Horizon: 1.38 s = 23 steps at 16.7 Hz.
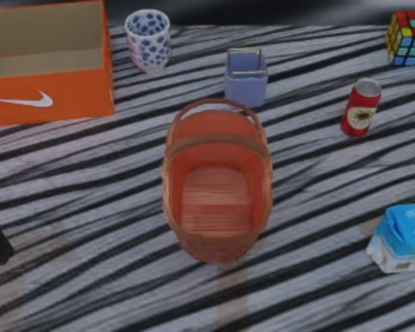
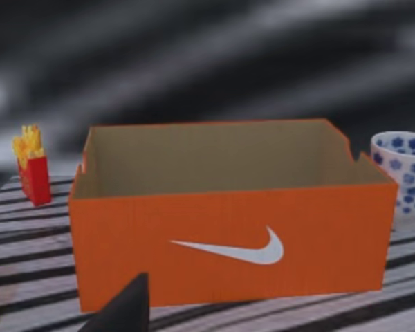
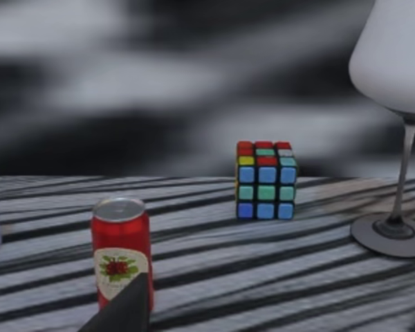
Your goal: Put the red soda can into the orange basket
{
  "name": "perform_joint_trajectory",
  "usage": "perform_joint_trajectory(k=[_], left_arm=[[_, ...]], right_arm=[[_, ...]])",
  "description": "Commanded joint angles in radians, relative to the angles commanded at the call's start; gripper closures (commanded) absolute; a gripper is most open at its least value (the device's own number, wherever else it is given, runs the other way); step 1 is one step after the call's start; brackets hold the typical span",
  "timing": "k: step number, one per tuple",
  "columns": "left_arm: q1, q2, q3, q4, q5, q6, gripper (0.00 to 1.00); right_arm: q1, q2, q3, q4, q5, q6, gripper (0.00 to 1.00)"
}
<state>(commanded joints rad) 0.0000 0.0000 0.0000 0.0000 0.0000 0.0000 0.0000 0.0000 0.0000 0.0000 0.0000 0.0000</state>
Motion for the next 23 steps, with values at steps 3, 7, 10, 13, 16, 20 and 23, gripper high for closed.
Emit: perform_joint_trajectory(k=[3,7,10,13,16,20,23], left_arm=[[0.000,0.000,0.000,0.000,0.000,0.000,0.00],[0.000,0.000,0.000,0.000,0.000,0.000,0.00],[0.000,0.000,0.000,0.000,0.000,0.000,0.00],[0.000,0.000,0.000,0.000,0.000,0.000,0.00],[0.000,0.000,0.000,0.000,0.000,0.000,0.00],[0.000,0.000,0.000,0.000,0.000,0.000,0.00],[0.000,0.000,0.000,0.000,0.000,0.000,0.00]], right_arm=[[0.002,0.008,0.008,-0.005,-0.001,-0.002,0.00],[0.018,0.131,0.124,-0.079,-0.012,-0.032,0.00],[0.036,0.309,0.294,-0.183,-0.022,-0.074,0.00],[0.055,0.546,0.522,-0.319,-0.031,-0.131,0.00],[0.076,0.825,0.790,-0.477,-0.039,-0.198,0.00],[0.104,1.235,1.188,-0.710,-0.047,-0.296,0.00],[0.123,1.547,1.494,-0.885,-0.051,-0.369,0.00]])
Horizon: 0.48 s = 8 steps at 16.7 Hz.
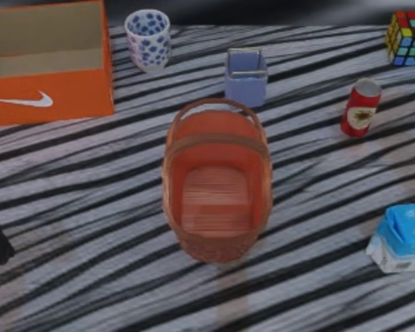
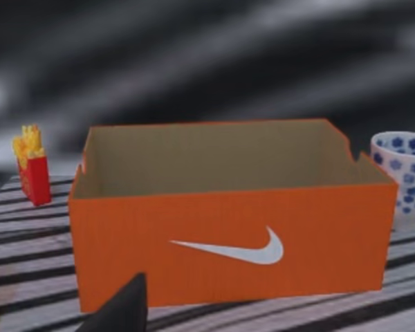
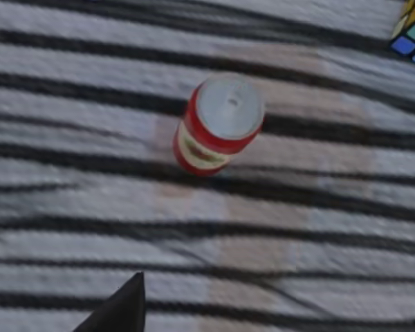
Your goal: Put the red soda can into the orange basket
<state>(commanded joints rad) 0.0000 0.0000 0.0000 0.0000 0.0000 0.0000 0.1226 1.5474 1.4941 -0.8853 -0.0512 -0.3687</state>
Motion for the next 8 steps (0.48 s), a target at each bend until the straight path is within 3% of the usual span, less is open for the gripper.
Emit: perform_joint_trajectory(k=[8], left_arm=[[0.000,0.000,0.000,0.000,0.000,0.000,0.00]], right_arm=[[0.031,0.706,0.700,-0.393,0.001,-0.154,0.00]])
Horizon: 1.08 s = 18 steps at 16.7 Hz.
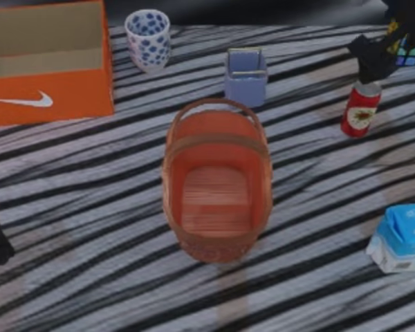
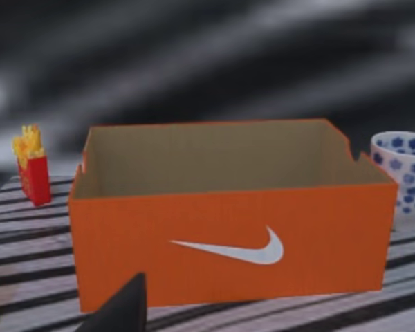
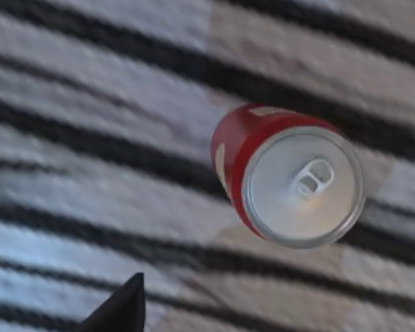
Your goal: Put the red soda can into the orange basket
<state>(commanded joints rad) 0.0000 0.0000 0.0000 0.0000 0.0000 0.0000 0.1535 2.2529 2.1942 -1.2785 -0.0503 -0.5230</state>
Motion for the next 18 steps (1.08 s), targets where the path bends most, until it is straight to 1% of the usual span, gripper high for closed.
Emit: perform_joint_trajectory(k=[4,7,13,18], left_arm=[[0.000,0.000,0.000,0.000,0.000,0.000,0.00],[0.000,0.000,0.000,0.000,0.000,0.000,0.00],[0.000,0.000,0.000,0.000,0.000,0.000,0.00],[0.000,0.000,0.000,0.000,0.000,0.000,0.00]], right_arm=[[0.008,0.206,0.202,-0.115,0.002,-0.043,0.00],[0.010,0.258,0.253,-0.144,0.002,-0.054,0.00],[0.006,0.259,0.247,-0.139,0.002,-0.054,0.00],[0.014,0.258,0.114,-0.003,0.003,-0.051,0.00]])
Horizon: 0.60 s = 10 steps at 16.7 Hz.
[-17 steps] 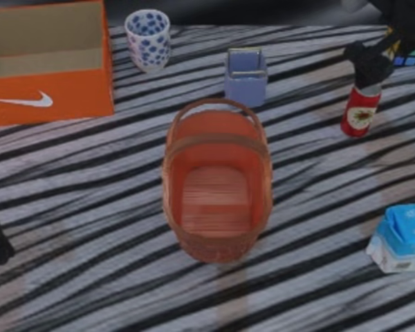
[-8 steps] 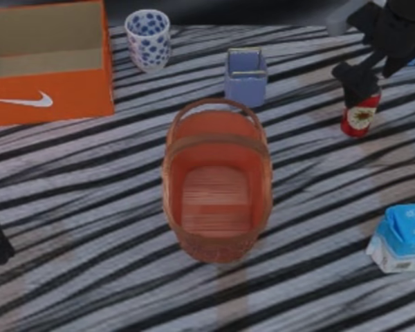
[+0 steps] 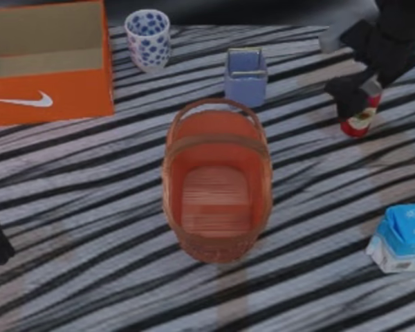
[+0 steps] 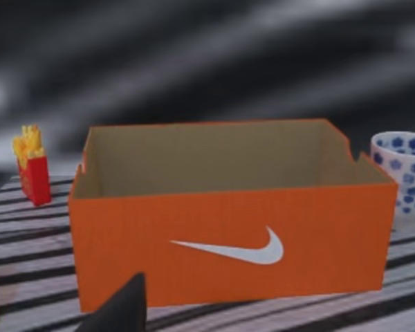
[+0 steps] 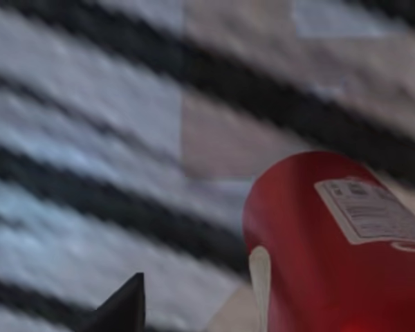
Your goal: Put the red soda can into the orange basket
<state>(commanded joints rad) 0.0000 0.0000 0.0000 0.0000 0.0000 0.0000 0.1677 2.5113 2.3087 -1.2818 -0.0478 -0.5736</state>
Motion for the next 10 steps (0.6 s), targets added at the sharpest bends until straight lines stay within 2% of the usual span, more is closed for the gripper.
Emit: perform_joint_trajectory(k=[6,10], left_arm=[[0.000,0.000,0.000,0.000,0.000,0.000,0.00],[0.000,0.000,0.000,0.000,0.000,0.000,0.00]], right_arm=[[0.003,0.002,-0.054,0.055,0.000,0.003,0.00],[0.003,0.002,-0.054,0.055,0.000,0.003,0.30]])
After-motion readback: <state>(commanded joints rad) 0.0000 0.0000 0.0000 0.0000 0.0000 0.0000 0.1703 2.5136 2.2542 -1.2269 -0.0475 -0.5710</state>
